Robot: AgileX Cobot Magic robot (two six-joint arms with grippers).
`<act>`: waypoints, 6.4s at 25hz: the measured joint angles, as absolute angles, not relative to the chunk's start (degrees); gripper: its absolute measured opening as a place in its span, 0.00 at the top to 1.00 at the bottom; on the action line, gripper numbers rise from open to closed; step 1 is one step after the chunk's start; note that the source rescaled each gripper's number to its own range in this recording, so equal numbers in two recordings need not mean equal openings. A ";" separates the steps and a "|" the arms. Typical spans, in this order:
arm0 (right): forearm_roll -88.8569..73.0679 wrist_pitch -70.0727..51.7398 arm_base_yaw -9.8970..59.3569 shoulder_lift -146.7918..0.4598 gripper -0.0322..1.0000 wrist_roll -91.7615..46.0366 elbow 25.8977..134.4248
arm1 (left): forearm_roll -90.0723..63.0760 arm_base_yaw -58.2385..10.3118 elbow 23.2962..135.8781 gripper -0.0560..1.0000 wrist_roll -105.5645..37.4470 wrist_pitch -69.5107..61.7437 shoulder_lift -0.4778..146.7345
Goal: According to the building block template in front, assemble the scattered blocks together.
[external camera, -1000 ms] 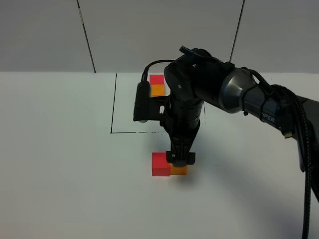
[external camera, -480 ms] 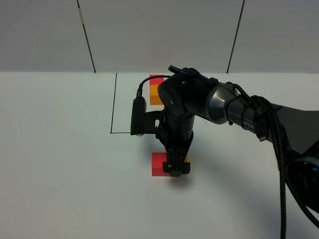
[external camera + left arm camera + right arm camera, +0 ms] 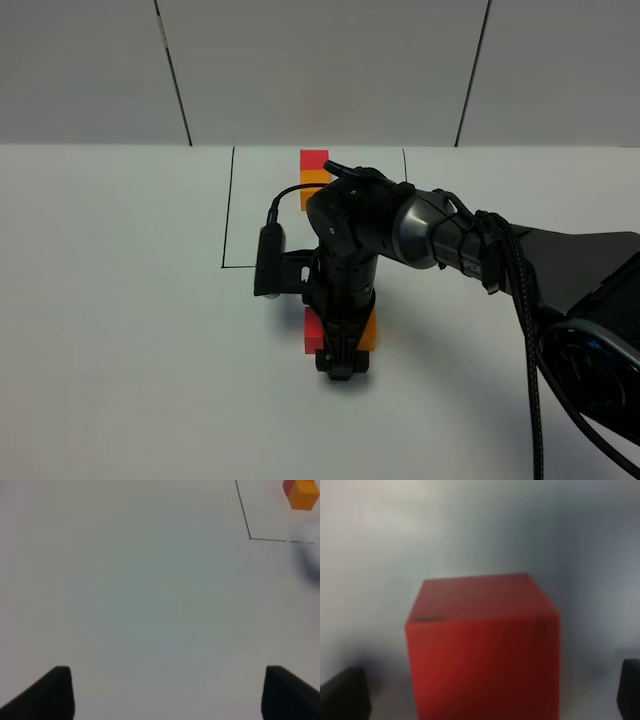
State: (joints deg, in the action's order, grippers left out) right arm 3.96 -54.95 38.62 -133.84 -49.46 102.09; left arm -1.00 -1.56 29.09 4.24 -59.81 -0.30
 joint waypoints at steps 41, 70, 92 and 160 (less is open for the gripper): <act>-8.73 -60.21 39.11 -133.31 0.96 12.59 111.15 | -1.00 -1.56 29.09 0.37 4.24 -59.81 -0.30; -0.72 -60.43 39.11 -138.93 0.96 28.49 111.33 | -1.00 -1.56 29.09 0.37 4.24 -59.81 -0.30; -4.04 -60.65 39.13 -138.88 0.01 26.48 112.24 | -1.00 -1.56 29.09 0.37 4.24 -59.81 -0.30; 13.71 -54.58 4.05 -36.21 0.00 18.35 37.71 | -1.00 -1.56 29.09 0.37 4.24 -59.81 -0.30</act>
State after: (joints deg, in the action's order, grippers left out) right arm 13.71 -54.58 4.05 -36.21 18.35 37.71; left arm -1.00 -1.56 29.09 4.24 -59.81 -0.30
